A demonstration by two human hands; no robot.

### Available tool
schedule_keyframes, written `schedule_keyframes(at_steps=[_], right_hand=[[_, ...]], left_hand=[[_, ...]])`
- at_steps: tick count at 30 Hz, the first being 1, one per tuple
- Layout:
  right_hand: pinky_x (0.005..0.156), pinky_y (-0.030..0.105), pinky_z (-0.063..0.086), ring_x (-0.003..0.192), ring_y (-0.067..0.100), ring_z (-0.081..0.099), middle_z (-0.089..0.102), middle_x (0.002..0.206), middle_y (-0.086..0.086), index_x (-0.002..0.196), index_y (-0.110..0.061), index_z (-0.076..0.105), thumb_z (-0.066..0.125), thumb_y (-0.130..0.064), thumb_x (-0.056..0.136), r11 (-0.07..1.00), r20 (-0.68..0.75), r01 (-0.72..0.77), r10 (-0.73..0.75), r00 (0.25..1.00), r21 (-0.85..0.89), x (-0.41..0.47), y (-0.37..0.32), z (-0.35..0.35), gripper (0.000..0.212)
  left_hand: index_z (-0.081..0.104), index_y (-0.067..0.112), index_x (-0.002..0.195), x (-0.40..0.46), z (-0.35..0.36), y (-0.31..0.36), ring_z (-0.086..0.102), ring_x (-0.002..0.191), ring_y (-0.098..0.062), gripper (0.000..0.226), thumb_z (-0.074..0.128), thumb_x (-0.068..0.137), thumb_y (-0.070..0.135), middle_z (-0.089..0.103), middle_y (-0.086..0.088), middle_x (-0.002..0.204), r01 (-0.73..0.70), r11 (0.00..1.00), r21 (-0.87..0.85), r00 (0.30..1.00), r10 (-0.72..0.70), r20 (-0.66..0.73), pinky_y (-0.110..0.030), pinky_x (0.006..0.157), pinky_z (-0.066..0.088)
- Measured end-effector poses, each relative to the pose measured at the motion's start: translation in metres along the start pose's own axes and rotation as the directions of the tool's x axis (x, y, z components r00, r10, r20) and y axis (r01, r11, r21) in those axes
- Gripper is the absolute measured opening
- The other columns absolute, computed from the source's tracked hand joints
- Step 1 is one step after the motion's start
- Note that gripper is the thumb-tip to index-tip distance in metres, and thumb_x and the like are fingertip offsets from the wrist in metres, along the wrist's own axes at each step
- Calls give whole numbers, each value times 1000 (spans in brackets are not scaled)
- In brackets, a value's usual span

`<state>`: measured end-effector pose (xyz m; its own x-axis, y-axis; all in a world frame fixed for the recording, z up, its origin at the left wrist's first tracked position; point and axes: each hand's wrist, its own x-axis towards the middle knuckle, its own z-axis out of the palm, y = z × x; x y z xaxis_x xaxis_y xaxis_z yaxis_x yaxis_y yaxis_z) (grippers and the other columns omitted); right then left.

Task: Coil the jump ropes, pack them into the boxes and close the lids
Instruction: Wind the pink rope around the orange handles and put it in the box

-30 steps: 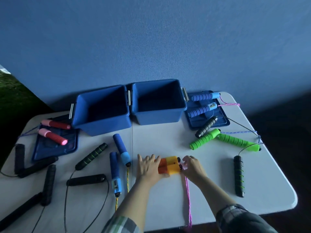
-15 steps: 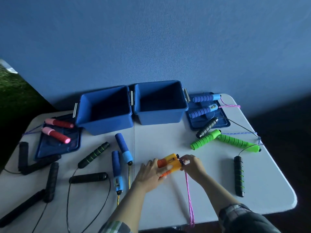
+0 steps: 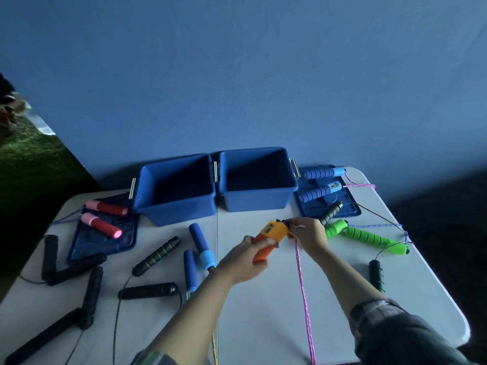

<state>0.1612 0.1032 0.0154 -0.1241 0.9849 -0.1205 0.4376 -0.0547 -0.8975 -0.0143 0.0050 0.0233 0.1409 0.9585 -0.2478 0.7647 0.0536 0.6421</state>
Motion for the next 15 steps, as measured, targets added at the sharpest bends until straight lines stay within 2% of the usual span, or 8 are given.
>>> schedule_keyframes(at_steps=[2,3,5,7,11,13,15], right_hand=[[48,12,48,41,0,57,64,60,5,93,0,71,64,2,83,997,18,-9,8,1000,77,-1,-11,1,11],[48,14,49,41,2,57,64,60,4,92,-1,70,64,0,84,996,32,-14,11,999,92,-3,-17,4,10],[48,24,48,41,9,53,64,60,1,90,-1,70,63,-6,86,994,68,-3,-4,998,106,-8,-28,11,9],[47,29,45,41,15,49,64,61,0,90,-5,70,58,-13,91,994,123,9,-22,992,105,-16,-39,21,14],[45,24,49,40,10,51,61,64,4,96,-7,66,46,-13,97,997,286,12,-33,958,72,-38,-56,36,20],[49,26,54,44,12,57,59,64,6,97,-6,63,44,-13,98,999,406,-14,-9,914,53,-47,-59,41,21],[53,28,56,49,17,62,56,64,6,96,-7,61,41,-15,99,999,503,-34,23,864,12,-53,-59,44,22]], left_hand=[[44,56,114,1,-10,5,58,77,-21,41,53,89,25,50,-5,102,5,990,-138,996,-18,-87,-26,61,51],[47,54,111,2,-15,8,57,71,-19,39,55,88,24,54,-7,95,4,978,-208,989,-34,-141,-29,59,51],[50,52,105,6,-29,15,60,70,-22,36,59,85,23,60,-9,91,-11,920,-391,969,-87,-232,-36,69,53],[53,51,103,10,-45,23,67,80,-29,35,61,82,23,62,-5,96,-49,826,-561,946,-142,-292,-40,75,55],[56,48,101,12,-72,31,66,79,-31,35,65,84,19,60,0,97,-111,698,-708,909,-217,-355,-37,64,52],[56,46,103,10,-77,32,66,82,-33,36,65,82,18,60,-5,104,-129,634,-763,907,-236,-350,-39,65,53],[56,41,109,7,-78,33,70,85,-39,38,64,87,11,58,-6,115,-133,523,-842,919,-253,-303,-45,72,55]])
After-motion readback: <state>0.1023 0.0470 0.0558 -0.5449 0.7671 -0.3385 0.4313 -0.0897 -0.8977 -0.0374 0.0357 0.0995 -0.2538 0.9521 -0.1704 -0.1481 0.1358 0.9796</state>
